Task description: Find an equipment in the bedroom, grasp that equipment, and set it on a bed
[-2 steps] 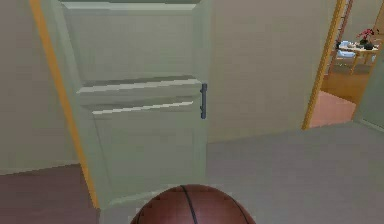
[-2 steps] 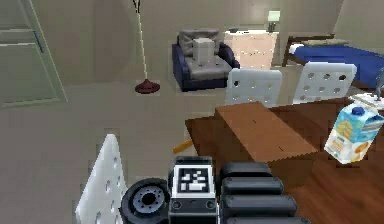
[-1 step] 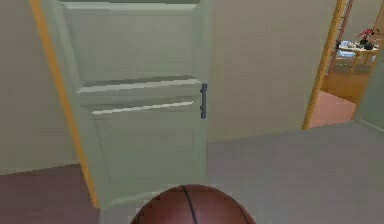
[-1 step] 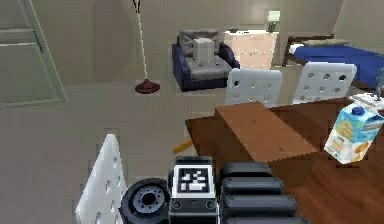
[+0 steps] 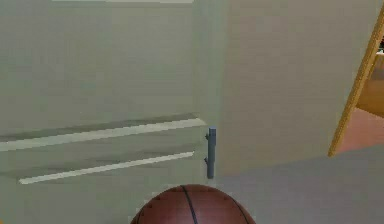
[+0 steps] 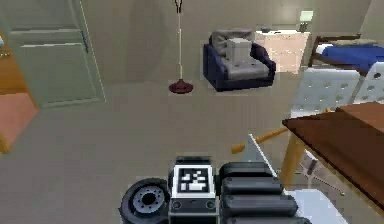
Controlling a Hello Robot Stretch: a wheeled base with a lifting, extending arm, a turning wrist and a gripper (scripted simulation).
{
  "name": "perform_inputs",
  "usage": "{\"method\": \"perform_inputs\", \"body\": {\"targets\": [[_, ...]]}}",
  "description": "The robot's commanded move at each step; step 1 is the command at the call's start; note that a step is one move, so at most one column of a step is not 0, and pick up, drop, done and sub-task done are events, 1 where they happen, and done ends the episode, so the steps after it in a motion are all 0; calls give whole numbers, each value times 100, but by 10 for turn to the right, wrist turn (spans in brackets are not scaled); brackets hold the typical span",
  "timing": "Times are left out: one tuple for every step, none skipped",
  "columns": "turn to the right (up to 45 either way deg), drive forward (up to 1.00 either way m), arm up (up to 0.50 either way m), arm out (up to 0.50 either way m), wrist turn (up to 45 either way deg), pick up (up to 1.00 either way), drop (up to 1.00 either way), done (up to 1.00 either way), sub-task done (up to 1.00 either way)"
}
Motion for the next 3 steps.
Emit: {"method": "perform_inputs", "body": {"targets": [[450, 0, 0, 0, 0, 0, 0, 0, 0], [330, 0, 0, 0, 0, 0, 0, 0, 0], [0, 45, 0, 0, 0, 0, 0, 0, 0]]}}
